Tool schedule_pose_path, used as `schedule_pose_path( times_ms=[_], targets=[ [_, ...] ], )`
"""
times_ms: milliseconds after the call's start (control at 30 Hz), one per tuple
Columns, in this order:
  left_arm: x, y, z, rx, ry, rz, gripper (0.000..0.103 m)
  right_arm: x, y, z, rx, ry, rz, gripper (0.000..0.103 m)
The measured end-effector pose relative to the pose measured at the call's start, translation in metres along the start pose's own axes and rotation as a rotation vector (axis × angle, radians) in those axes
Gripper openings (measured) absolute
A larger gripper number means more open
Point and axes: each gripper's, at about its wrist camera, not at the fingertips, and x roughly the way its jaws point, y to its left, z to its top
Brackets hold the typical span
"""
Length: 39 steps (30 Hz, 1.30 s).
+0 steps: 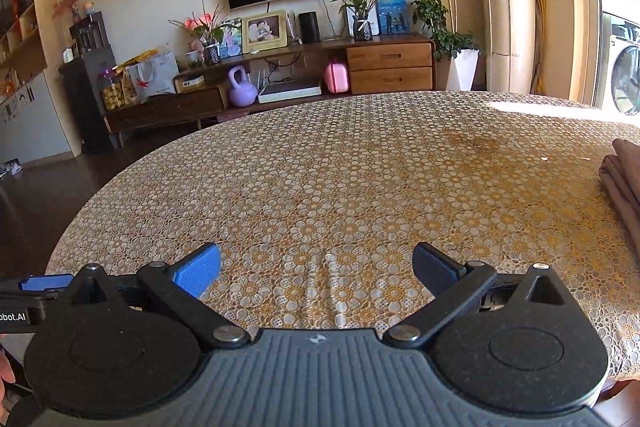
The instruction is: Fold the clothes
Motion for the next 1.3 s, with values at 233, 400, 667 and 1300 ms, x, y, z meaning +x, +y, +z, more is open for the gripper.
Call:
schedule_pose_path(
  times_ms=[233, 400, 667, 1300],
  targets=[
    [-0.014, 0.026, -0.001, -0.042, -0.019, 0.072, 0.103, 0.011, 0.042, -0.003, -0.088, 0.025, -0.021, 0.103],
    [-0.022, 0.035, -0.007, -0.051, -0.009, 0.112, 0.103, 0.015, 0.065, -0.009, -0.131, 0.034, -0.02, 0.103],
    [-0.023, 0.031, -0.01, -0.036, 0.0, 0.143, 0.103, 0.015, 0.072, -0.015, -0.13, 0.049, 0.0, 0.103],
    [-0.017, 0.002, -0.002, 0.03, -0.009, 0.167, 0.103, 0.008, 0.056, -0.015, -0.099, 0.037, 0.036, 0.103]
  ],
)
